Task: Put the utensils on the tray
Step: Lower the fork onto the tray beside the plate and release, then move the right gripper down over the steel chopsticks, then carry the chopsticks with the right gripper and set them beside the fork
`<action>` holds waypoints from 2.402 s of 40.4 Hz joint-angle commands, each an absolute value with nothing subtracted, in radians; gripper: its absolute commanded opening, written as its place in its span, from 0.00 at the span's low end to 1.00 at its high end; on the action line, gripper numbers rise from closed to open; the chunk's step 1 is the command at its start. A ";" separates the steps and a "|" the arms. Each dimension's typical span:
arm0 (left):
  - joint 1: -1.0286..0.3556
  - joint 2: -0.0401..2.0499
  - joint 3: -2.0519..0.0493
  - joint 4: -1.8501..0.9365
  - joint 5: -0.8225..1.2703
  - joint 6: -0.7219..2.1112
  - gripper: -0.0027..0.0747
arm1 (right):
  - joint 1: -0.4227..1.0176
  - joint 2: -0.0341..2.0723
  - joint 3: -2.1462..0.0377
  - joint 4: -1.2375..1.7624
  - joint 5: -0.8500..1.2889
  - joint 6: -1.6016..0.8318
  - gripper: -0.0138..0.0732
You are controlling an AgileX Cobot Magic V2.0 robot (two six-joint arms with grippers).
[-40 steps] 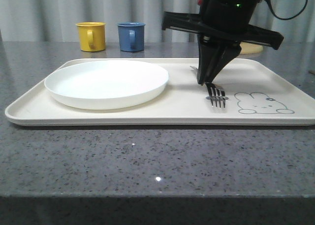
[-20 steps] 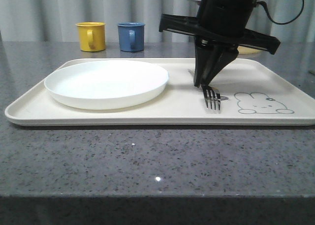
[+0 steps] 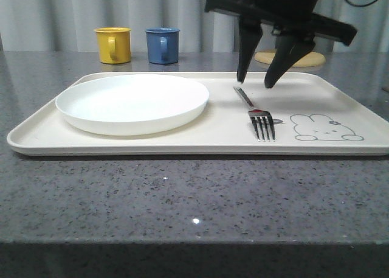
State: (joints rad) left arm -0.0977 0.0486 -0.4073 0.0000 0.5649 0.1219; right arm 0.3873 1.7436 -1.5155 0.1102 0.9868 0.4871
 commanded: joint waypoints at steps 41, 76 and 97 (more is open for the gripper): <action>-0.097 0.061 -0.431 -0.010 0.479 0.115 0.01 | -0.104 1.653 -1.406 0.034 1.138 0.000 0.54; -0.097 0.061 -0.431 -0.010 0.479 0.115 0.01 | -0.101 1.684 -1.410 0.029 1.112 0.064 0.13; -0.097 0.061 -0.431 -0.010 0.479 0.115 0.01 | 0.179 1.571 -1.422 0.051 1.102 0.199 0.13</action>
State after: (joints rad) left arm -0.0977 0.0486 -0.4073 0.0000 0.5649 0.1219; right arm 0.1226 1.6125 -1.3878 0.0362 1.1462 0.1711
